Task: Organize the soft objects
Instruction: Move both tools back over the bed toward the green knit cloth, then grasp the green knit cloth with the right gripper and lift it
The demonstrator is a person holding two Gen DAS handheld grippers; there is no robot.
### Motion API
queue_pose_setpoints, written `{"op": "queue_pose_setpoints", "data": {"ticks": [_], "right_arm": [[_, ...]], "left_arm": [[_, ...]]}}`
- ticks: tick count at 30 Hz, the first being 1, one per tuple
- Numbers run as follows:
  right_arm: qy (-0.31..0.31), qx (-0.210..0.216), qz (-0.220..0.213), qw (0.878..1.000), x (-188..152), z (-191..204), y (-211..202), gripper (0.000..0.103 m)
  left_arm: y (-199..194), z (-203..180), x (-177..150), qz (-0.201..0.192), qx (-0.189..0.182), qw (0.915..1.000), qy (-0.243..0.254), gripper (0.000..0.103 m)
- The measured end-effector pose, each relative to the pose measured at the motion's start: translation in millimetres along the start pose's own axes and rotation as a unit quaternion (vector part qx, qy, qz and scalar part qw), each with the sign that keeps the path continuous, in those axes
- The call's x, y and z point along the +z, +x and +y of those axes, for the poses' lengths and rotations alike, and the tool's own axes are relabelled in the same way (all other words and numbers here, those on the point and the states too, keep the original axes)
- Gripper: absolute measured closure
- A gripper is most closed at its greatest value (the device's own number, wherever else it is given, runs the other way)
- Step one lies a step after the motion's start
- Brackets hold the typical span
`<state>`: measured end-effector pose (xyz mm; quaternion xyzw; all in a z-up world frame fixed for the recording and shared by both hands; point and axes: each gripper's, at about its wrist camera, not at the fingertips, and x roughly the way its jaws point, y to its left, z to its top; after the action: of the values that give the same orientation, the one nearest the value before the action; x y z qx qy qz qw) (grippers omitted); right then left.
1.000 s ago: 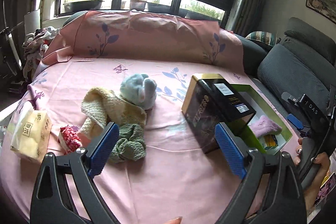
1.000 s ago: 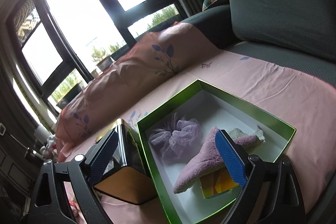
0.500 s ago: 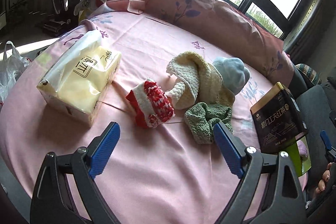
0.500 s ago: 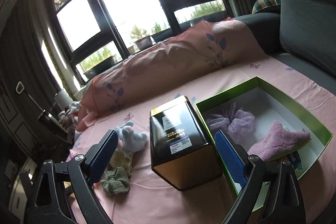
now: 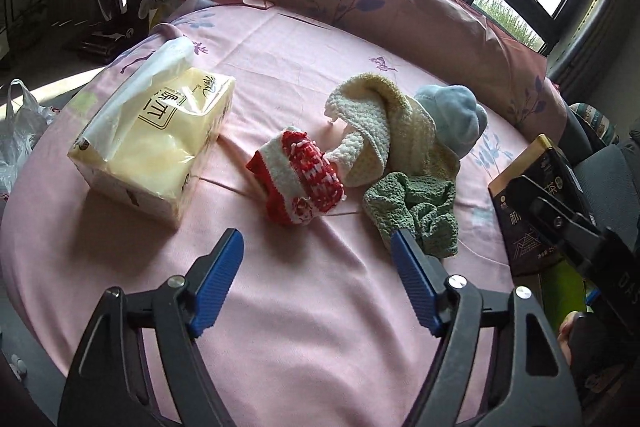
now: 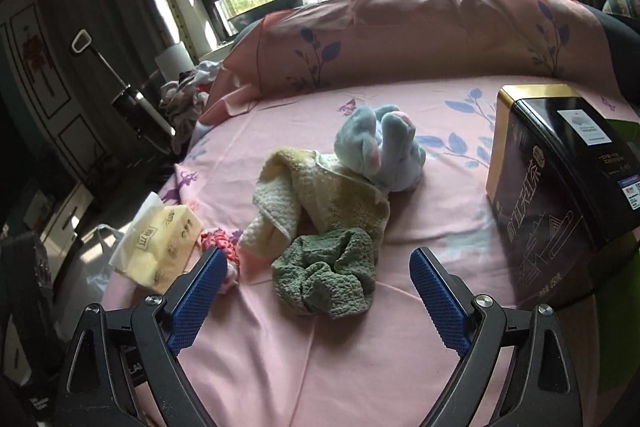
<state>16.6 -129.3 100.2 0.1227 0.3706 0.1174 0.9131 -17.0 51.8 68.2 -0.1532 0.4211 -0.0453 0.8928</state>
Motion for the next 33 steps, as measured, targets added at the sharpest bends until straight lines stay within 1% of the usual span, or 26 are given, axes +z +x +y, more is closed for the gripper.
{"op": "queue_pose_setpoints", "data": {"ticks": [1, 3, 6, 7, 8, 9, 10, 11, 12, 13, 14, 16, 18, 20, 22, 24, 25, 28, 30, 32, 33], "right_arm": [[0.001, -0.009, 0.011, 1.0, -1.3, 0.0, 12.6, 0.01], [0.001, -0.014, 0.037, 0.999, -5.4, -1.6, 34.5, 0.017], [0.009, -0.012, 0.072, 0.997, -13.6, -5.0, 59.1, 0.021], [0.008, -0.01, 0.078, 0.997, -16.3, -5.6, 64.0, 0.026], [0.008, -0.013, 0.083, 0.996, -18.7, -5.8, 68.9, 0.034], [0.007, -0.019, 0.087, 0.996, -20.4, -6.1, 72.7, 0.038], [0.005, -0.025, 0.09, 0.996, -21.9, -6.3, 75.9, 0.044], [0.0, -0.032, 0.087, 0.996, -23.2, -6.1, 76.9, 0.052], [-0.008, -0.04, 0.08, 0.996, -23.2, -4.7, 75.3, 0.057], [-0.016, -0.041, 0.076, 0.996, -23.4, -2.9, 74.0, 0.067], [-0.019, -0.036, 0.078, 0.996, -22.6, -1.7, 73.0, 0.075], [-0.019, -0.025, 0.08, 0.996, -22.2, -0.4, 68.2, 0.081], [-0.021, -0.021, 0.082, 0.996, -21.7, 1.2, 61.5, 0.081], [-0.018, -0.015, 0.093, 0.995, -22.2, 1.3, 52.9, 0.081], [-0.008, 0.003, 0.104, 0.995, -23.5, -0.7, 42.5, 0.081], [-0.011, 0.023, 0.117, 0.993, -24.4, -2.0, 32.6, 0.081], [-0.014, 0.025, 0.121, 0.992, -24.6, -2.9, 27.6, 0.081], [-0.019, 0.013, 0.138, 0.99, -25.0, -8.0, 19.4, 0.081], [-0.007, 0.012, 0.147, 0.989, -24.5, -16.0, 16.7, 0.073], [0.008, 0.011, 0.14, 0.99, -23.1, -25.7, 12.6, 0.043], [0.016, 0.011, 0.131, 0.991, -21.6, -30.1, 9.5, 0.038]], "left_arm": [[-0.9, 0.1, 0.0, -0.002, 0.0, 1.0, 0.001, 0.03], [-1.8, 0.4, 0.0, -0.001, -0.008, 1.0, 0.003, 0.031], [-1.7, 0.9, 0.2, 0.0, -0.008, 1.0, 0.004, 0.033], [-1.6, 0.9, 0.2, 0.0, -0.006, 1.0, 0.005, 0.033], [-1.5, 0.7, 0.2, 0.0, -0.005, 1.0, 0.005, 0.033], [-0.9, 1.2, 0.2, 0.001, -0.004, 1.0, 0.004, 0.033], [-0.7, 1.9, 0.4, 0.001, -0.005, 1.0, 0.004, 0.033], [-0.6, 2.1, 0.7, 0.002, -0.006, 1.0, 0.002, 0.033], [-0.5, 2.7, 1.0, 0.003, -0.008, 1.0, 0.001, 0.034], [-0.4, 3.2, 1.1, 0.003, -0.009, 1.0, 0.0, 0.034], [-0.2, 3.2, 1.4, 0.003, -0.009, 1.0, 0.0, 0.034], [0.0, 3.4, 1.5, 0.004, -0.008, 1.0, 0.001, 0.034], [0.6, 3.3, 1.3, 0.006, -0.008, 1.0, 0.002, 0.034], [1.4, 2.7, 0.9, 0.007, -0.008, 0.9999, 0.002, 0.035], [2.6, 1.8, 0.5, 0.01, -0.008, 0.9999, 0.003, 0.037], [4.2, 0.3, -0.5, 0.015, -0.01, 0.9998, 0.005, 0.037], [5.2, -0.9, -1.0, 0.019, -0.011, 0.9997, 0.007, 0.039], [8.4, -6.0, -3.1, 0.03, -0.022, 0.9992, 0.014, 0.043], [10.8, -10.9, -5.3, 0.039, -0.033, 0.9985, 0.018, 0.044], [14.6, -16.3, -8.0, 0.052, -0.045, 0.9974, 0.023, 0.046], [16.5, -19.2, -9.3, 0.058, -0.051, 0.9967, 0.025, 0.047]]}}
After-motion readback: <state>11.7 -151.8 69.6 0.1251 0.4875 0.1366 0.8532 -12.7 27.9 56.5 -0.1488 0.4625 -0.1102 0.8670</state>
